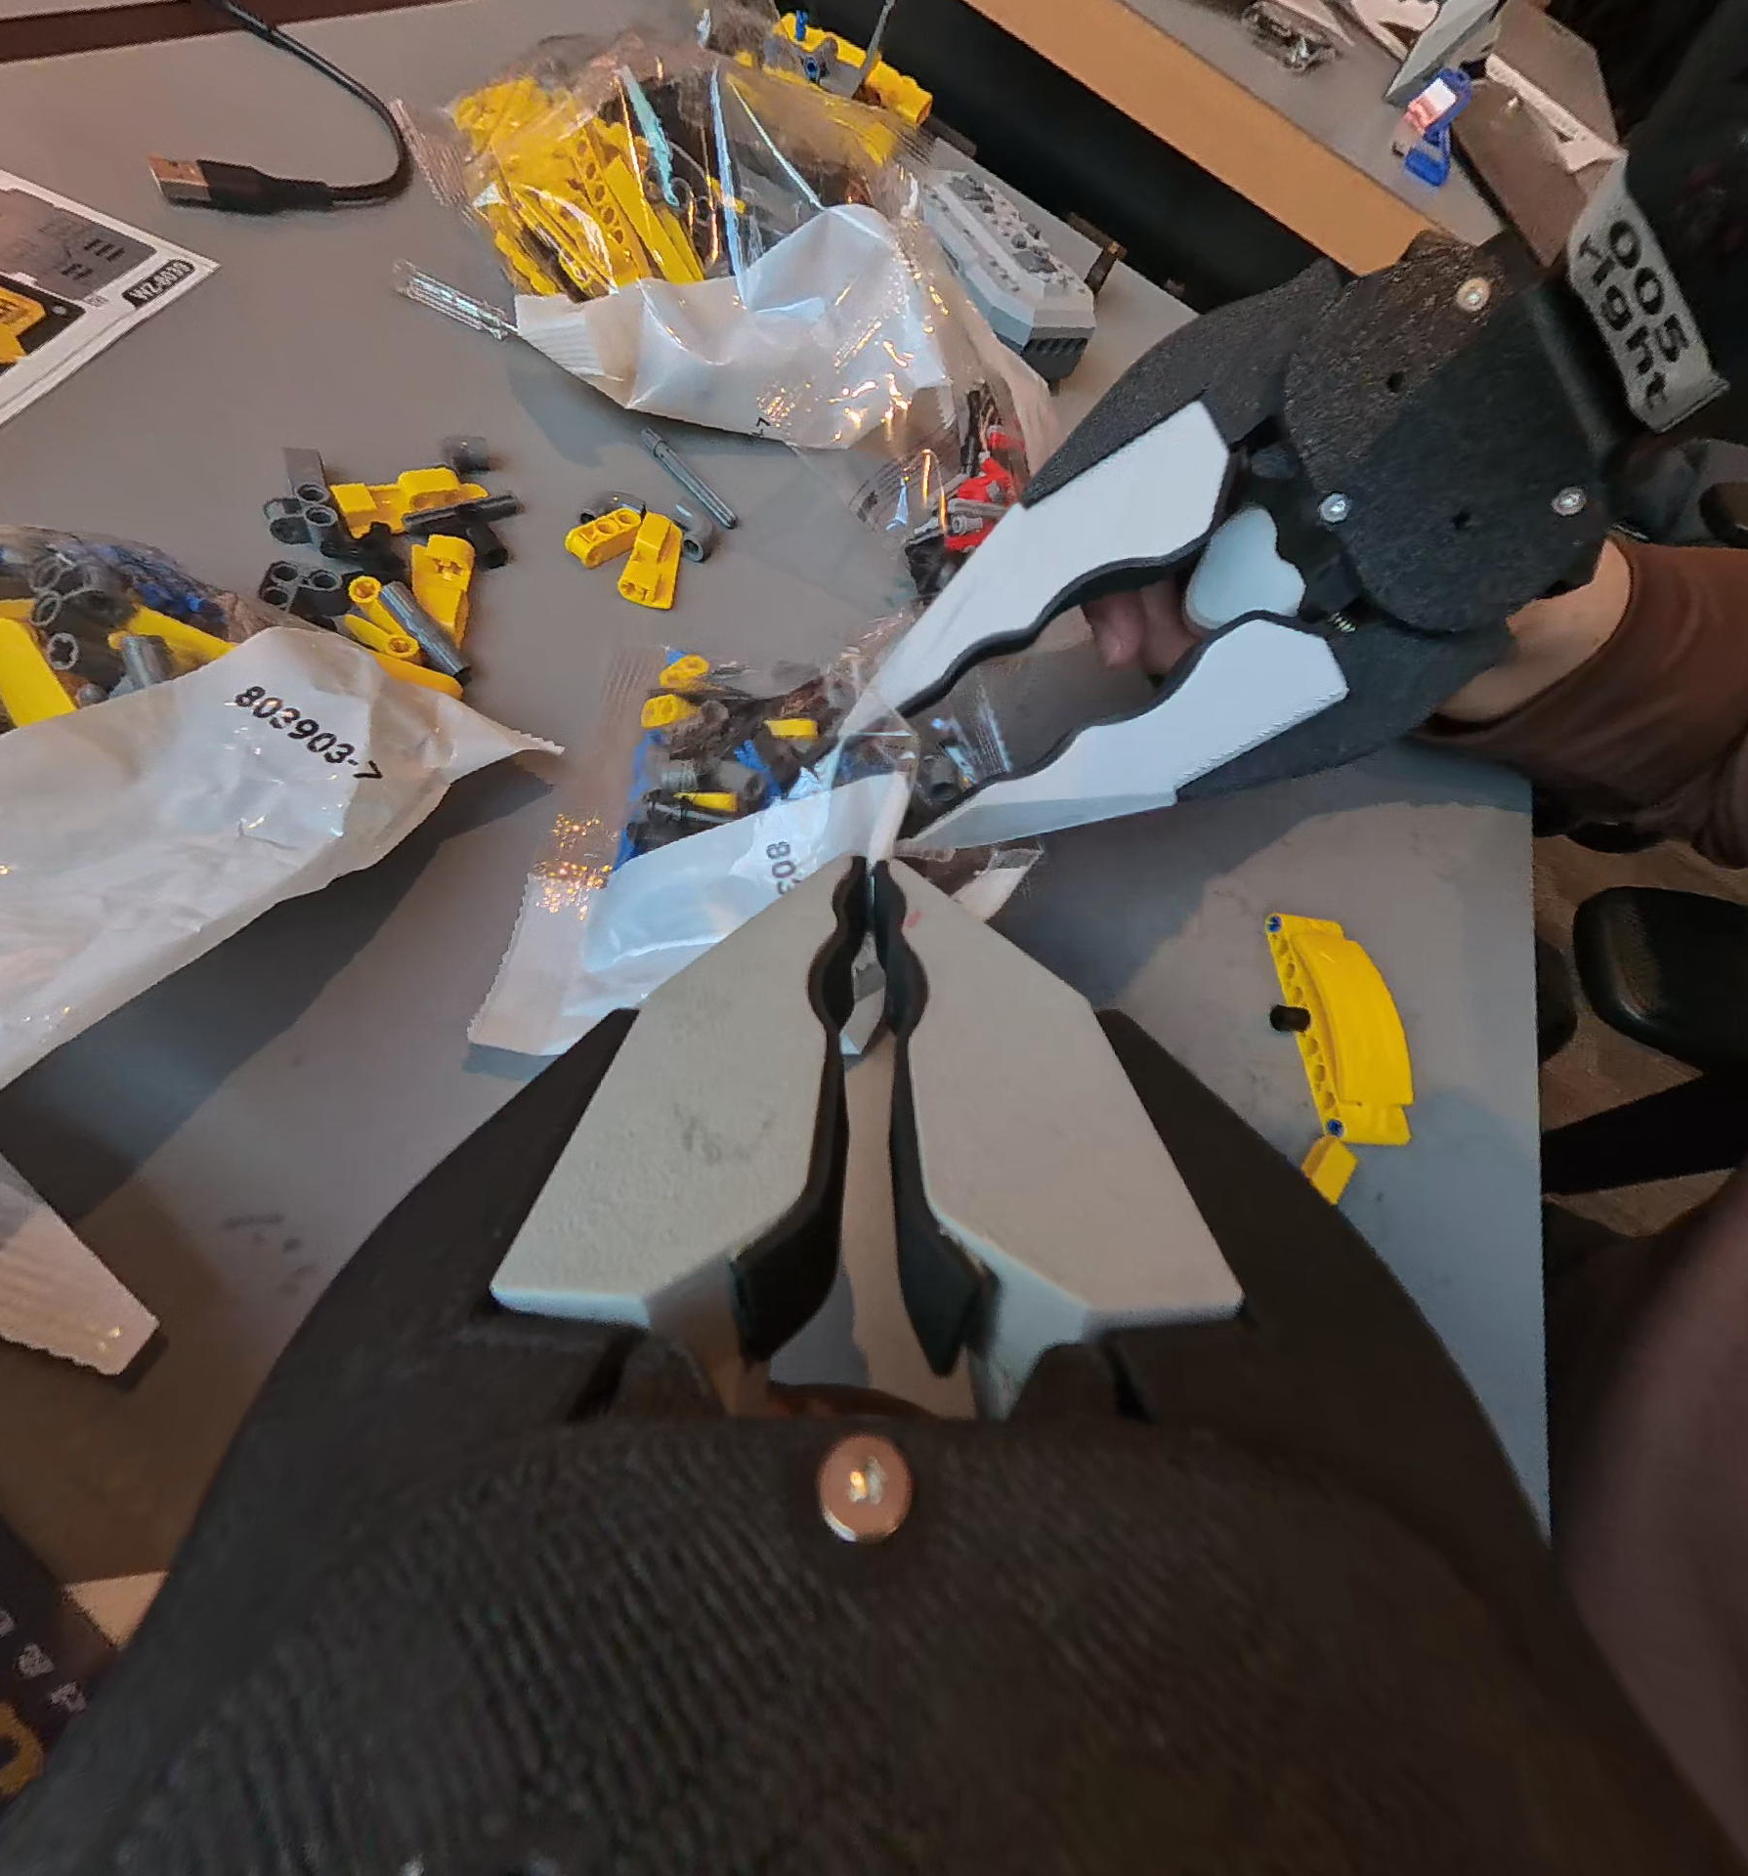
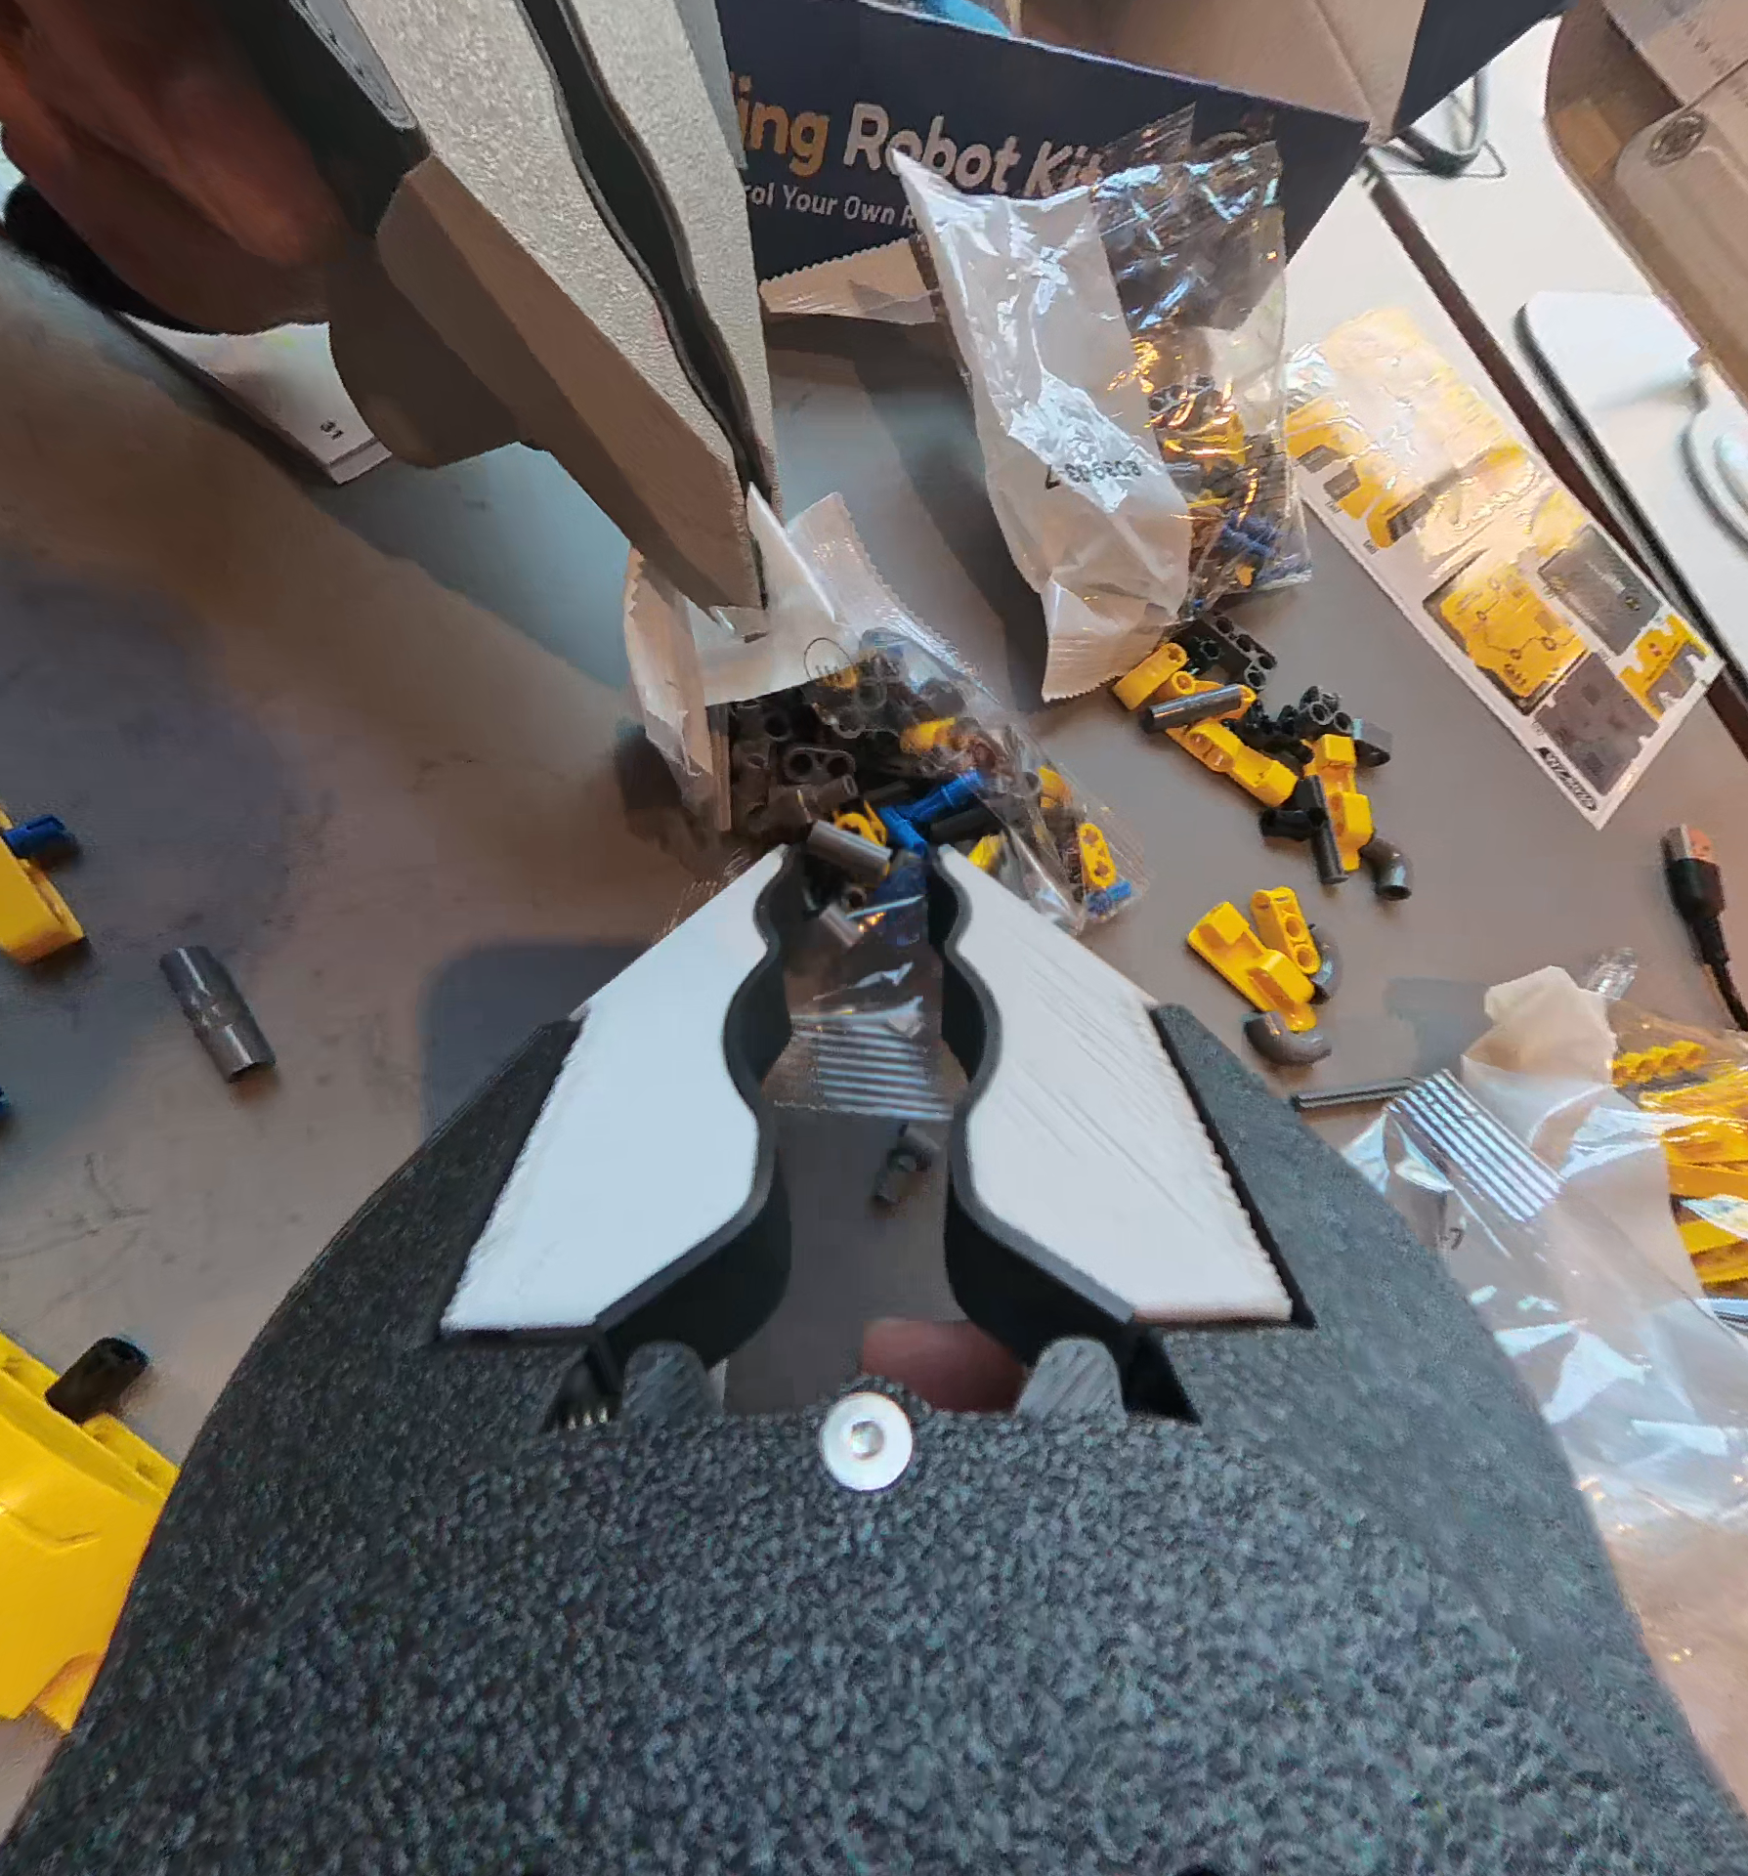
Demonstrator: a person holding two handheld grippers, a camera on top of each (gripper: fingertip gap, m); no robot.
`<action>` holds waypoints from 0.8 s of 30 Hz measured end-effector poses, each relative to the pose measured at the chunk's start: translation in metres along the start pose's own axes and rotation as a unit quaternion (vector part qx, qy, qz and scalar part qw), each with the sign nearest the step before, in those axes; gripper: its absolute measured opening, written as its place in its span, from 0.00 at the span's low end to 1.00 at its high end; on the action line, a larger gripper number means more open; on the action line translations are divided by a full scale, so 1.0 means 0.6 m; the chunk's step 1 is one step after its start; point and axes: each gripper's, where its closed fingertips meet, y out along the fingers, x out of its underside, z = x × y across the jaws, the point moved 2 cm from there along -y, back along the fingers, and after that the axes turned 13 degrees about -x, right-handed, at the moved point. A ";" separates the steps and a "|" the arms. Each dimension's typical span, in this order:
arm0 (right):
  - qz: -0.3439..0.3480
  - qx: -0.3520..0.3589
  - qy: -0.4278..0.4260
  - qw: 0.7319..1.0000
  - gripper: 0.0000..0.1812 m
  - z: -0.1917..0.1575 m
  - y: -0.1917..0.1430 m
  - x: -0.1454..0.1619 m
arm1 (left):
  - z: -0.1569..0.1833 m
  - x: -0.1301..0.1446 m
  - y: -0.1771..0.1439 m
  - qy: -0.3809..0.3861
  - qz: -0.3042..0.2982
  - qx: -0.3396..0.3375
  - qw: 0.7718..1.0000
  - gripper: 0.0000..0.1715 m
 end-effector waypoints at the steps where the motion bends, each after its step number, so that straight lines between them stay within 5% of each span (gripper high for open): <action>1: 0.002 0.005 0.002 1.000 0.14 0.003 0.000 0.000 | 0.001 -0.002 -0.001 -0.003 0.003 0.005 1.000 0.00; 14: 0.040 -0.023 0.106 0.993 0.22 0.004 0.017 -0.007 | 0.033 -0.001 0.005 -0.030 0.003 0.058 0.998 0.00; 24: 0.005 -0.033 0.073 0.997 0.10 -0.006 0.020 0.008 | 0.005 -0.005 -0.001 -0.035 0.004 0.025 0.999 0.00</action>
